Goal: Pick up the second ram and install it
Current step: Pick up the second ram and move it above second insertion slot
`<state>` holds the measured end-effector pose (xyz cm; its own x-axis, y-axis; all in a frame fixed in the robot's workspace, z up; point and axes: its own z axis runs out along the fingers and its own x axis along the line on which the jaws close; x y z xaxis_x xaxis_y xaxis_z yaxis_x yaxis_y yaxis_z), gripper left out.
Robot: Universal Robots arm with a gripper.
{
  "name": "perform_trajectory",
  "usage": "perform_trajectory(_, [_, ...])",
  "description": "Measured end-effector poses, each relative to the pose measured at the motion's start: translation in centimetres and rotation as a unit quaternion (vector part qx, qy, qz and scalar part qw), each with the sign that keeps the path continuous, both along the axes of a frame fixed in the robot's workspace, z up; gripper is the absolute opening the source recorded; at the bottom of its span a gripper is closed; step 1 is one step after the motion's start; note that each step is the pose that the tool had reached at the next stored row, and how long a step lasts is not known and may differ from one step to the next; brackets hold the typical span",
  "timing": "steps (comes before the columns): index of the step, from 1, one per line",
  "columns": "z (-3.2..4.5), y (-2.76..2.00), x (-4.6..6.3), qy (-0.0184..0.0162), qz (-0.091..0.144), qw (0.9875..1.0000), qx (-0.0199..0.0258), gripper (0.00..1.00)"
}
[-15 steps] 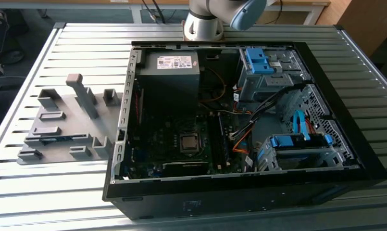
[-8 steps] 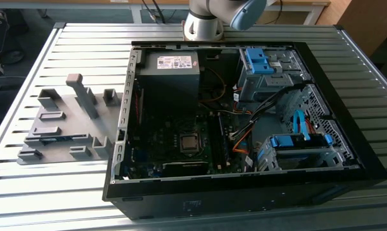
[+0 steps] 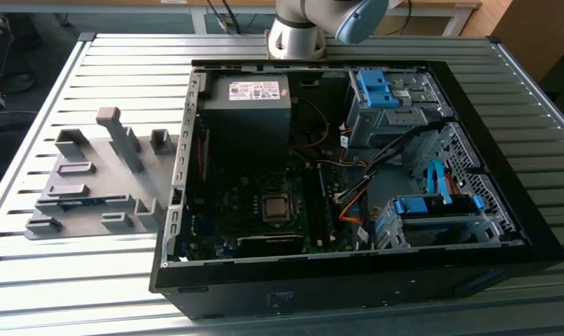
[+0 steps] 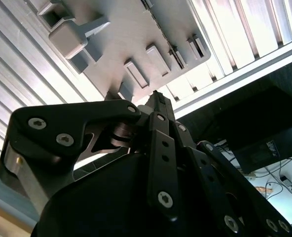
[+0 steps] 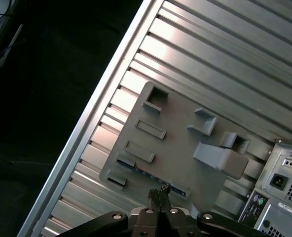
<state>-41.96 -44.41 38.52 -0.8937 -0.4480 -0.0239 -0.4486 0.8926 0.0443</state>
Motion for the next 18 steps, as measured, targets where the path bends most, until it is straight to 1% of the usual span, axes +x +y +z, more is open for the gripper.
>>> perform_trajectory(18, [0.0,0.0,0.0,0.0,0.017,0.9999,0.0,0.11])
